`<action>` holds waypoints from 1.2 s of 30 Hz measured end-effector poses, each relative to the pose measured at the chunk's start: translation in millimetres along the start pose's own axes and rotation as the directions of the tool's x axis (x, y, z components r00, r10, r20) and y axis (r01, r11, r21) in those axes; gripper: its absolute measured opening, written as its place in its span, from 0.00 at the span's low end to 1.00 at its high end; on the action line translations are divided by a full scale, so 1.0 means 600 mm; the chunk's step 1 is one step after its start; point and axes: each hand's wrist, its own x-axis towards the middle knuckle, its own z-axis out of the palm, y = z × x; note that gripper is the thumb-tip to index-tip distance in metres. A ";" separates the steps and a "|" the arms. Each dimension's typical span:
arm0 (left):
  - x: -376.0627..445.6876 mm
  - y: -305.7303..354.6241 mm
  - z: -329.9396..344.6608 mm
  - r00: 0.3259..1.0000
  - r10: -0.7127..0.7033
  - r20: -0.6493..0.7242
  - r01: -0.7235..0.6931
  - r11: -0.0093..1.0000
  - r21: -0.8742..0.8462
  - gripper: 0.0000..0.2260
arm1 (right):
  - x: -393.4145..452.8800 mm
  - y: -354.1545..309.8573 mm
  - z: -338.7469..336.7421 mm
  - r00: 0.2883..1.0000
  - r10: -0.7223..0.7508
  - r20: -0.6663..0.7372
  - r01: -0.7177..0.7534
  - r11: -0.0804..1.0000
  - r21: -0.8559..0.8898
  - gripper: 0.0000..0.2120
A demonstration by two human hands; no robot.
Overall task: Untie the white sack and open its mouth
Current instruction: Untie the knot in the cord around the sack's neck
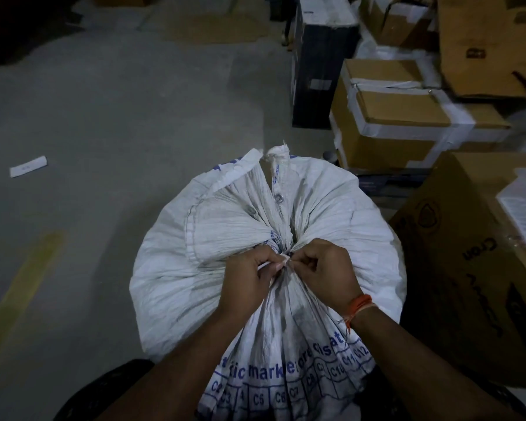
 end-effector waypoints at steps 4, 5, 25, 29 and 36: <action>0.000 0.003 -0.003 1.000 -0.008 0.001 0.008 1.000 0.001 0.05 | 0.001 -0.001 -0.001 1.000 -0.005 -0.001 0.005 1.000 0.002 0.03; 0.000 0.004 -0.003 1.000 -0.010 0.001 0.010 1.000 -0.004 0.04 | 0.001 -0.001 -0.002 1.000 -0.003 -0.004 0.003 1.000 0.001 0.03; 0.013 0.000 -0.007 0.999 -0.020 0.037 0.021 1.000 -0.017 0.03 | 0.010 0.006 -0.009 0.995 -0.092 0.030 0.093 0.994 -0.062 0.05; 0.014 0.001 -0.007 0.999 -0.034 0.032 0.034 0.999 -0.022 0.03 | 0.012 0.003 -0.009 0.996 -0.083 0.042 0.086 0.994 -0.073 0.04; 0.018 0.000 -0.006 0.991 -0.123 0.051 0.128 0.986 -0.108 0.03 | 0.012 0.002 -0.034 0.995 -0.055 0.086 0.061 0.996 -0.061 0.05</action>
